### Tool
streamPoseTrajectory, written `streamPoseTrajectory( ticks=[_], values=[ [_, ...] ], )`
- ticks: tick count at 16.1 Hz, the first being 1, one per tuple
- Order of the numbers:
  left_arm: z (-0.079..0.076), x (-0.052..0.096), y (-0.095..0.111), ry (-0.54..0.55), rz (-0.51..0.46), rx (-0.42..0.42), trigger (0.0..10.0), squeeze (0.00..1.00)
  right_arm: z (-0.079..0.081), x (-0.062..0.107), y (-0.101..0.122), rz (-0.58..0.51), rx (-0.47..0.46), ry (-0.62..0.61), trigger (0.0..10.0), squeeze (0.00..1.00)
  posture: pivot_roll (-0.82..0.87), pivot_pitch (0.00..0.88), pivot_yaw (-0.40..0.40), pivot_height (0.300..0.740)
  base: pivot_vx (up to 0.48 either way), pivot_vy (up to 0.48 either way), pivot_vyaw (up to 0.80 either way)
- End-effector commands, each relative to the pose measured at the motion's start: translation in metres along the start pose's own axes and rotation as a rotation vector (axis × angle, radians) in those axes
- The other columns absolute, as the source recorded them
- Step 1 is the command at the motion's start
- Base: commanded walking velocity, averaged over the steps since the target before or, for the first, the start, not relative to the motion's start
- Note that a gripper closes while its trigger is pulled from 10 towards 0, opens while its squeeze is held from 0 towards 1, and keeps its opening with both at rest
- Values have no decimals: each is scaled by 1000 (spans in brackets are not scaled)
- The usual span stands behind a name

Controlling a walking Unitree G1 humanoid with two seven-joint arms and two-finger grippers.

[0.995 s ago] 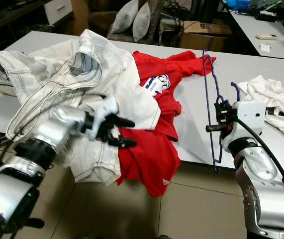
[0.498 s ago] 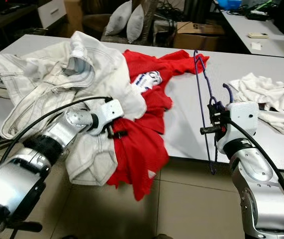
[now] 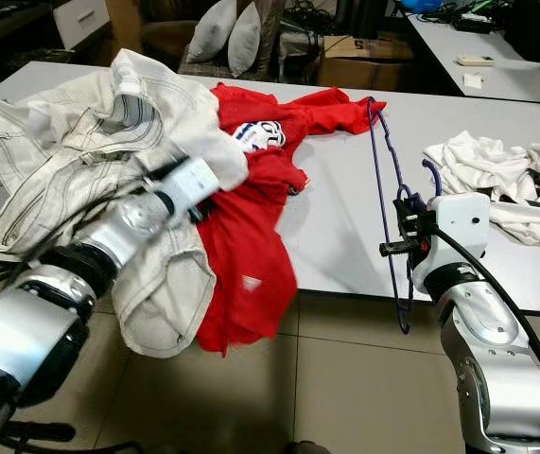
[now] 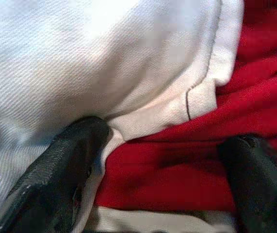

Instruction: Hang hanger

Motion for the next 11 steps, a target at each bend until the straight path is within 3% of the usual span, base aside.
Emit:
streamPoseTrajectory(
  ticks=[1, 2, 3, 5, 8, 11],
  values=[
    [22, 1, 10, 87, -36, 32, 10000, 0, 2, 1, 3, -3, 14, 6, 10000, 0, -56, 0, 4, 740, 0, 0, 0],
    [24, 1, 12, 95, -50, 76, 10000, 0, 3, 1, 3, -3, 14, 9, 10000, 0, -56, 0, 6, 740, 0, 0, 0],
    [17, 0, 28, 13, -152, 339, 10000, 0, 4, 0, 4, -5, 12, 12, 10000, 0, -50, 0, 8, 740, 0, 0, 0],
    [18, 5, 53, -119, -332, 717, 10000, 0, 6, 2, 6, -12, 8, 11, 10000, 0, -49, 0, 16, 740, 0, 0, 0],
    [17, 16, 67, -218, -444, 815, 10000, 0, 10, 4, 8, -16, 1, 14, 10000, 0, -43, 0, 16, 740, 0, 0, 0],
    [11, 43, 67, -204, -503, 735, 10000, 0, 15, 7, 8, -7, 11, 21, 10000, 0, -36, 0, 10, 740, 0, 0, 0]
  ],
)
Point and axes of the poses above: a point about 5 cm out from each wrist's last joint towards the gripper, its own x axis pointing back from the gripper into the wrist, its own y axis along the axis of the wrist's last joint, z = x × y, the point moved 4 cm from there along -x, pointing out of the wrist towards the gripper, and after that the axes turned 1 degree about x, right-handed, at the moved point
